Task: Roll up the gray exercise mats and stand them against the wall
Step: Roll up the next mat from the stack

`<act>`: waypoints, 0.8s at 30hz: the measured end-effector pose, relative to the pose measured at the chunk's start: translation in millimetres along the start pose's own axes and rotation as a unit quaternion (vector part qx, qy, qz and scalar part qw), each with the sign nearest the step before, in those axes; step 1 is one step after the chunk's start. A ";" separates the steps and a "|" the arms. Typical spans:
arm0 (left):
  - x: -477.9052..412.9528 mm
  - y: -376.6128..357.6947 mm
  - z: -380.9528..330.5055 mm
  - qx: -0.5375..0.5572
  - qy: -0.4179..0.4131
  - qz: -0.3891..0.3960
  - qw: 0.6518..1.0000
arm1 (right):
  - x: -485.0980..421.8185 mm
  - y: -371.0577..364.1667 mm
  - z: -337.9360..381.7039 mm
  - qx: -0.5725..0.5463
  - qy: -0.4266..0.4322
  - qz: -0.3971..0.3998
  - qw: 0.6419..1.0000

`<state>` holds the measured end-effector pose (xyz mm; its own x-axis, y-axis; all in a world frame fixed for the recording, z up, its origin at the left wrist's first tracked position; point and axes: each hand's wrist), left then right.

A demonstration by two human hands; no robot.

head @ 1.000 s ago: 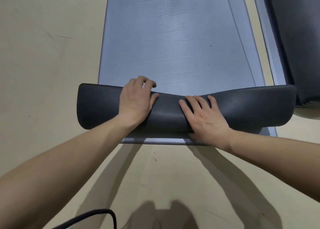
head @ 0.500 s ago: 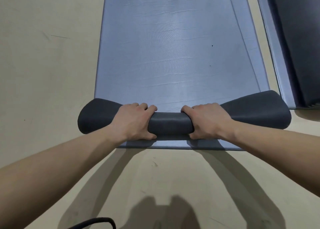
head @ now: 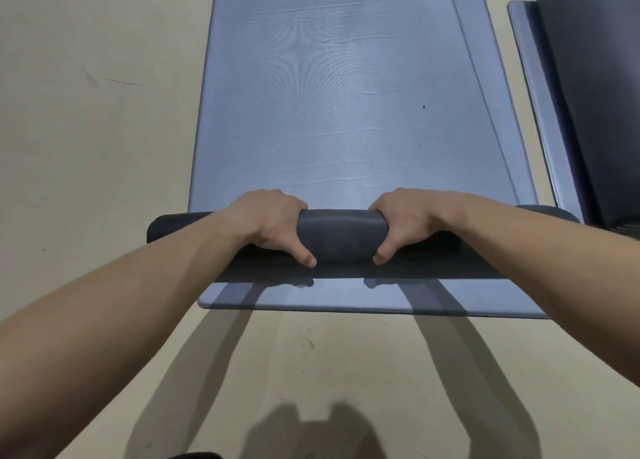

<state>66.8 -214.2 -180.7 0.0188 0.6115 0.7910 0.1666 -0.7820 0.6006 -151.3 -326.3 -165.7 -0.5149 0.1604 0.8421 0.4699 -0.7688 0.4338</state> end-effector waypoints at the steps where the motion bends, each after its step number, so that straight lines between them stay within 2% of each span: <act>1: -2.6 2.2 0.7 0.006 -0.001 0.009 1.000 | 1.2 -1.5 -1.0 0.020 -0.011 -0.024 0.999; 3: -7.5 4.1 2.1 0.009 -0.005 0.014 1.000 | 5.0 -16.6 -6.0 0.117 -0.051 -0.135 0.983; 5: -11.1 6.3 3.2 0.013 -0.012 0.013 1.000 | 8.2 -51.1 -14.7 0.213 -0.061 -0.267 0.938; 8: -15.0 11.8 3.2 0.026 -0.022 0.026 0.999 | 1.2 -89.2 -29.6 0.284 -0.051 -0.344 0.893; 10: -15.5 14.2 3.6 0.022 -0.011 0.032 0.999 | -7.5 -79.3 -34.8 0.286 -0.058 -0.348 0.891; 12: -12.4 12.3 7.3 0.020 0.011 0.008 1.000 | -11.8 -53.5 -31.4 0.281 -0.057 -0.301 0.910; 14: -4.6 -1.2 9.4 -0.011 0.011 -0.100 0.995 | -11.5 -28.6 -28.3 0.266 -0.044 -0.245 0.931; 16: 2.3 -26.1 6.5 -0.091 -0.018 -0.260 0.961 | -10.4 -7.2 -27.9 0.230 -0.028 -0.190 0.954; 17: 3.8 -38.0 3.5 -0.135 -0.021 -0.302 0.943 | -9.5 3.9 -27.2 0.202 -0.024 -0.162 0.966; 18: 1.8 -47.5 1.5 -0.162 -0.010 -0.309 0.937 | -9.0 15.8 -25.8 0.168 -0.022 -0.131 0.977; 20: -8.6 -54.8 2.7 -0.168 0.018 -0.275 0.946 | -12.1 33.5 -24.2 0.126 -0.017 -0.090 0.988; 22: -20.6 -46.7 6.9 -0.150 0.013 -0.264 0.953 | -14.5 29.3 -27.5 0.147 -0.029 -0.128 0.980; 24: -26.4 -27.6 13.8 -0.109 -0.024 -0.241 0.964 | -13.0 3.6 -36.4 0.204 -0.075 -0.254 0.942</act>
<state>75.3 -207.1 -219.8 0.0369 0.9111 0.4106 -0.0434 -0.4091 0.9115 -169.0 -353.7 -186.7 -0.6545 0.5532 0.5154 0.4427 -0.2722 0.8544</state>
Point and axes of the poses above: each hand's wrist, its own x-axis away from the middle knuckle, its own y-axis out of the back of the hand, z = x × y, and after that the axes turned 12 degrees about z, right-handed
